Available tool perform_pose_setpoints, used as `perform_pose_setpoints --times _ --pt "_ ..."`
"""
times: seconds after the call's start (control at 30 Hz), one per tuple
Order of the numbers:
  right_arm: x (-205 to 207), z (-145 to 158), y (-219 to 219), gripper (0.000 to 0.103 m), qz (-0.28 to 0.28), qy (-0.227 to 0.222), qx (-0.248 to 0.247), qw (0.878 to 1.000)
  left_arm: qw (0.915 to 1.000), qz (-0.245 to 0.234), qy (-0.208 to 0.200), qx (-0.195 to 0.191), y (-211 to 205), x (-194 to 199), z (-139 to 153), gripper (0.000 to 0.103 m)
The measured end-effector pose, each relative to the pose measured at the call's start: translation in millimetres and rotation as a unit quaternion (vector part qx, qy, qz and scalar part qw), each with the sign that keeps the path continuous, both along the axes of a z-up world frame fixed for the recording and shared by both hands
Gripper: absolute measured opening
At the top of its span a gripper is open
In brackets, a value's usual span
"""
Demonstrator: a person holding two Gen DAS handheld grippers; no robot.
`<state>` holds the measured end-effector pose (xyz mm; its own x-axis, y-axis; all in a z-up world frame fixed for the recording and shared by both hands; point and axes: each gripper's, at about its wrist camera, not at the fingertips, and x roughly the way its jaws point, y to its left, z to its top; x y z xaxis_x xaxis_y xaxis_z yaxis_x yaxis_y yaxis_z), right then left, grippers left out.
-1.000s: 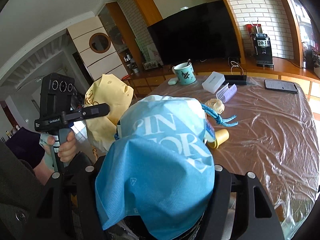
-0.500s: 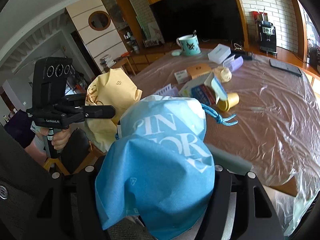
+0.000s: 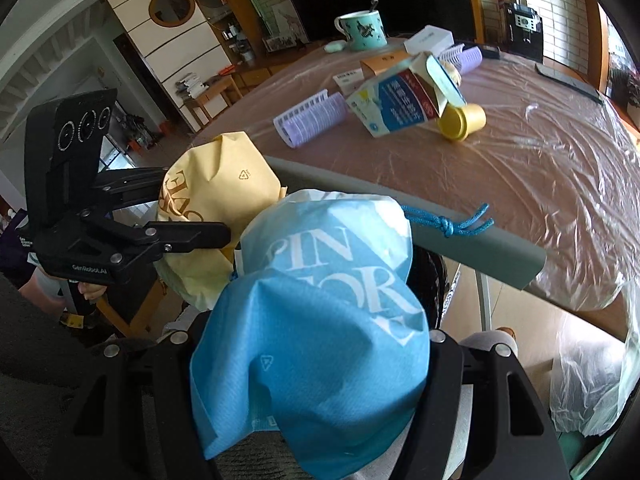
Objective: Collect trash
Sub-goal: 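Carry both bags over the black trash bin with both grippers, then open both grippers to drop the yellow and blue bags into the bin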
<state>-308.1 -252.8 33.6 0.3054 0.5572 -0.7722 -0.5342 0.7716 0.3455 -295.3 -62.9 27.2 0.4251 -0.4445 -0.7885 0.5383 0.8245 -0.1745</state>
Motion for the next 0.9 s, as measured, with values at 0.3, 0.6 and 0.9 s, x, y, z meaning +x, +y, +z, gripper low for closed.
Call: perform_pose_setpoints --times 0.3,0.6,0.9 --pt "0.1 -21.0 9.2 0.065 -0.007 0.021 -0.024 0.999 0.9996 0.006 0.015 0.021 -4.0 4.8 -21.0 0.054" --pt "7.7 -37.8 18.7 0.065 -0.018 0.033 -0.05 0.998 0.9988 0.016 0.03 0.035 -4.2 13.9 -41.4 0.054" --pt "14.1 -54.4 26.8 0.065 -0.026 0.043 -0.066 0.997 0.9979 0.018 0.039 0.049 -7.3 23.2 -55.1 0.054"
